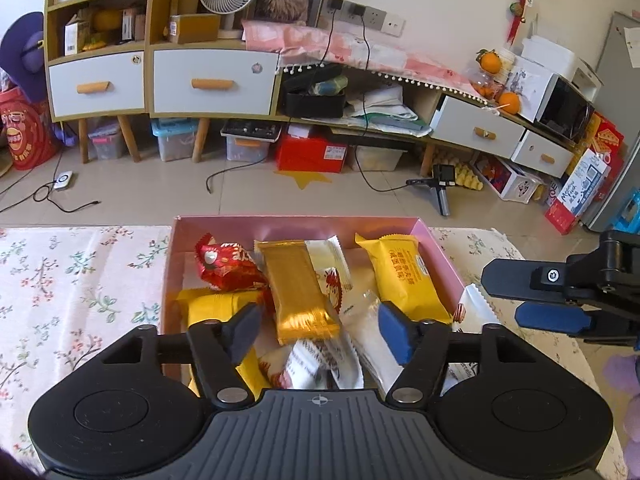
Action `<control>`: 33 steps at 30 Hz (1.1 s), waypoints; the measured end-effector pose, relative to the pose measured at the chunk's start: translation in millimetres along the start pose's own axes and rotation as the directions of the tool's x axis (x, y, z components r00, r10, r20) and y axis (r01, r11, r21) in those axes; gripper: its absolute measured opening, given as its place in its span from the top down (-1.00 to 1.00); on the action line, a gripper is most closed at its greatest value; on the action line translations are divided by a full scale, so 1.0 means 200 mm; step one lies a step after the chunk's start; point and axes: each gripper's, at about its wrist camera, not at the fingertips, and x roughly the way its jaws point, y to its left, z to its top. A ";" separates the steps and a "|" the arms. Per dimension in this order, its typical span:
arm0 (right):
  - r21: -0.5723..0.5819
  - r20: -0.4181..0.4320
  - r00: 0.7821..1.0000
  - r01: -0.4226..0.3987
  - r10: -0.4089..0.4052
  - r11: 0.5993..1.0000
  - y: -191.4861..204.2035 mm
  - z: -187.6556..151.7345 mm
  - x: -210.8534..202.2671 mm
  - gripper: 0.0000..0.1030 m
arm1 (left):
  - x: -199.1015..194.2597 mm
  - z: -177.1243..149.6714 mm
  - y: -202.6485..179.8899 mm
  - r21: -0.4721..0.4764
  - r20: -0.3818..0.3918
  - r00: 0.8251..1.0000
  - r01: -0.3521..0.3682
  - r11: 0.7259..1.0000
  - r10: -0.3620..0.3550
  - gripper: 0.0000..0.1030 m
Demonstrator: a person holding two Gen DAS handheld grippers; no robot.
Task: Organize snacks
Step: 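Open both grippers to drop the gold bar and white bag into the box, then move both open grippers back over the remaining snacks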
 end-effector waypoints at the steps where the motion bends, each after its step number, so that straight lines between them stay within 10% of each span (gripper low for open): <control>1: -0.004 0.002 1.000 0.006 -0.006 1.000 0.00 0.00 -0.01 -0.52 | -0.02 -0.01 0.00 0.000 0.000 1.000 0.001 1.000 -0.001 -0.34; 33: -0.259 0.044 0.990 0.138 -0.131 0.956 0.12 -0.45 -0.40 -0.96 | -0.69 -0.48 0.11 0.093 -0.017 0.996 -0.084 0.992 0.086 -0.91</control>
